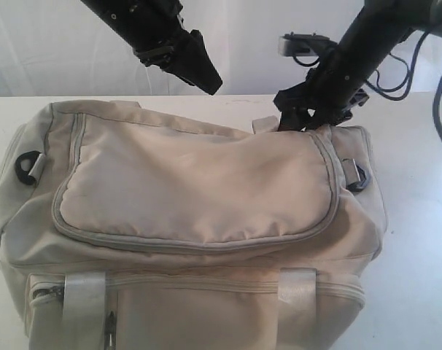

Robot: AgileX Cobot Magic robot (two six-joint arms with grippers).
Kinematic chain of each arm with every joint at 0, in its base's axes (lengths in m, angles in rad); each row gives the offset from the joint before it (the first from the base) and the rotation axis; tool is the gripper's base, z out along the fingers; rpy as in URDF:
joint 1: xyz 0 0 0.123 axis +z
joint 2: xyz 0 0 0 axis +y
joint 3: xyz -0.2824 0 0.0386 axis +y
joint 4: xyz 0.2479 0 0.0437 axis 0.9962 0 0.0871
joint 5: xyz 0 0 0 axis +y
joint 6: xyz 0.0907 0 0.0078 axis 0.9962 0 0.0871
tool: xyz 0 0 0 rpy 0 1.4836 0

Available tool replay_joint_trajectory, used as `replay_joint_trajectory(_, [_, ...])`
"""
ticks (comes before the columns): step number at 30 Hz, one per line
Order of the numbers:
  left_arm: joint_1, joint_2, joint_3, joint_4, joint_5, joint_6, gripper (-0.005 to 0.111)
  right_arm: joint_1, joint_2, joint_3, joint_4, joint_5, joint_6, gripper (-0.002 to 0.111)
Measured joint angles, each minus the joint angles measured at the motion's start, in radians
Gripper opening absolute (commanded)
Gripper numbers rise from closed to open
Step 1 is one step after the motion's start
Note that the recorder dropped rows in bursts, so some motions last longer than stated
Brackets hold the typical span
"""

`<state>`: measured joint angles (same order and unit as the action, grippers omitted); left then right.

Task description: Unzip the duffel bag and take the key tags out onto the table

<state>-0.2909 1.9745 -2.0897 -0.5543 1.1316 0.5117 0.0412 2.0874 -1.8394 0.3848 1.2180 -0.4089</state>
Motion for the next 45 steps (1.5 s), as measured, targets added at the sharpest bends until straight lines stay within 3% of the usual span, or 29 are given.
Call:
replay_joint_trajectory(3, [0.0, 0.0, 0.0, 0.0, 0.0, 0.0, 0.062, 0.025, 0.015, 0.0, -0.014, 0.0, 0.0, 0.001])
replay_joint_trajectory(19, [0.0, 0.023, 0.0, -0.052, -0.039, 0.0, 0.062, 0.027, -0.141, -0.042, -0.074, 0.0, 0.023, 0.0])
replay_joint_trajectory(27, [0.0, 0.222, -0.09, -0.26, -0.097, 0.001, 0.062, 0.029, -0.22, -0.042, -0.261, 0.002, 0.164, 0.0])
replay_joint_trajectory(35, [-0.024, 0.368, -0.149, -0.266, -0.131, -0.02, 0.066, 0.029, -0.28, -0.042, -0.301, 0.003, 0.182, 0.0])
replay_joint_trajectory(45, [-0.057, 0.4, -0.155, -0.297, -0.259, -0.02, 0.066, 0.029, -0.28, -0.042, -0.301, 0.003, 0.183, 0.0])
